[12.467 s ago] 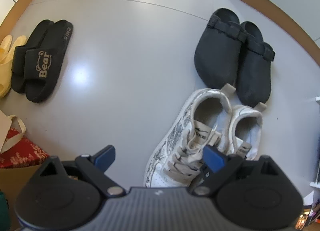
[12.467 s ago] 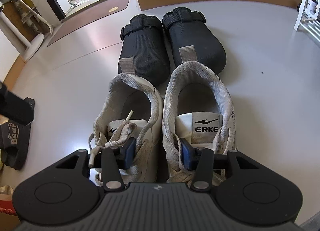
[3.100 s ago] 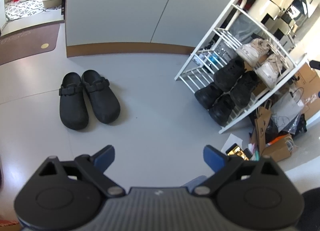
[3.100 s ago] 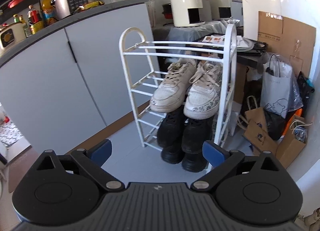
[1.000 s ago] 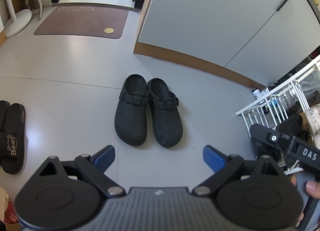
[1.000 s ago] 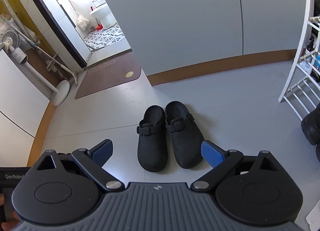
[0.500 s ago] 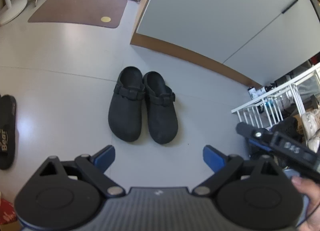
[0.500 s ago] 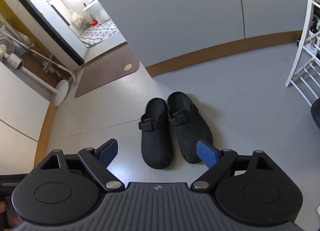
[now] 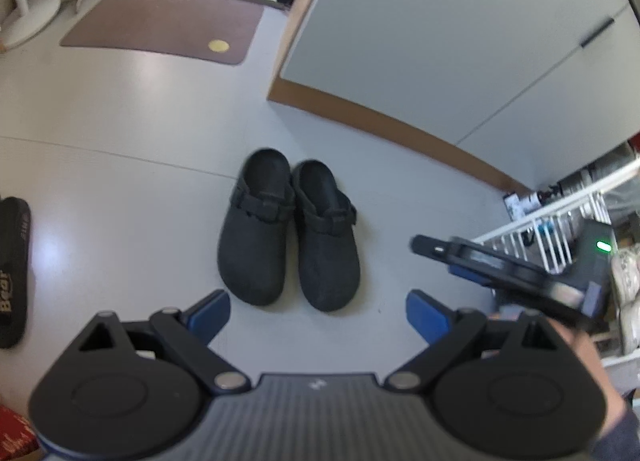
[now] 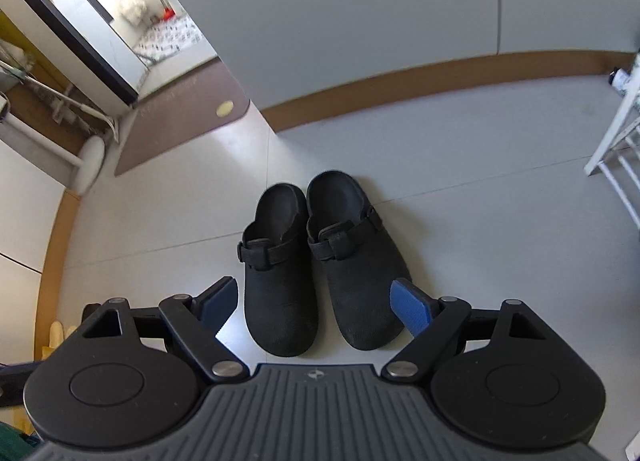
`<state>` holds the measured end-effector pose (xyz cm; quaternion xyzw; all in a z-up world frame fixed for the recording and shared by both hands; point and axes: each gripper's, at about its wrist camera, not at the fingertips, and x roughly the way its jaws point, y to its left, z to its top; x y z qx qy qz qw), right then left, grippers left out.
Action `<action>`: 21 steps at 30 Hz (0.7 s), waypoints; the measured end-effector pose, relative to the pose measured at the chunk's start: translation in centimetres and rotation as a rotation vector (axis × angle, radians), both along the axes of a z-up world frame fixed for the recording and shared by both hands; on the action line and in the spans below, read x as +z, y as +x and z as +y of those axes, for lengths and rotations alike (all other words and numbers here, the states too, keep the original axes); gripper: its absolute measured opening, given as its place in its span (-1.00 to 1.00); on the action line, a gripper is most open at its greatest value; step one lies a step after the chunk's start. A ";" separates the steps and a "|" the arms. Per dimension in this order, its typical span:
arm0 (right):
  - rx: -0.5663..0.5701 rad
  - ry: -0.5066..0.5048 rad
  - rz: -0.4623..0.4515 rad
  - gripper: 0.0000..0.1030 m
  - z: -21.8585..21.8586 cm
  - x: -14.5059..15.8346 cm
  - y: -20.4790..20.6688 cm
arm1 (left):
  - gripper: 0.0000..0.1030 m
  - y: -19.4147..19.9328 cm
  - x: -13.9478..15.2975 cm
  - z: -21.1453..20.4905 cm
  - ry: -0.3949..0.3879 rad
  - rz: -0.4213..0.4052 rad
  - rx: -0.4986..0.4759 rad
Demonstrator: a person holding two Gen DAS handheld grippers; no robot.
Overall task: Organize scattered shoes
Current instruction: 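Move the right tool toward the black clogs on the floor, then lower the right tool into the black clogs and close on both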
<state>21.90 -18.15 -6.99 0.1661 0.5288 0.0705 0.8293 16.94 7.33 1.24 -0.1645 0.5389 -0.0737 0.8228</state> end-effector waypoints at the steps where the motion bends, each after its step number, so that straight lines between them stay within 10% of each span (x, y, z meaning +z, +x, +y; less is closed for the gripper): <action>1: 0.011 -0.004 0.006 0.66 0.6 -0.6 0.7 | 0.86 0.1 0.1 0.6 0.007 -0.004 0.018; 16: 0.099 -0.107 0.078 0.52 8.4 -10.9 11.3 | 0.86 0.5 0.3 5.9 -0.010 0.008 0.166; 21: 0.095 -0.109 0.109 0.20 8.9 -13.9 12.6 | 0.84 0.4 0.2 6.8 -0.013 0.014 0.196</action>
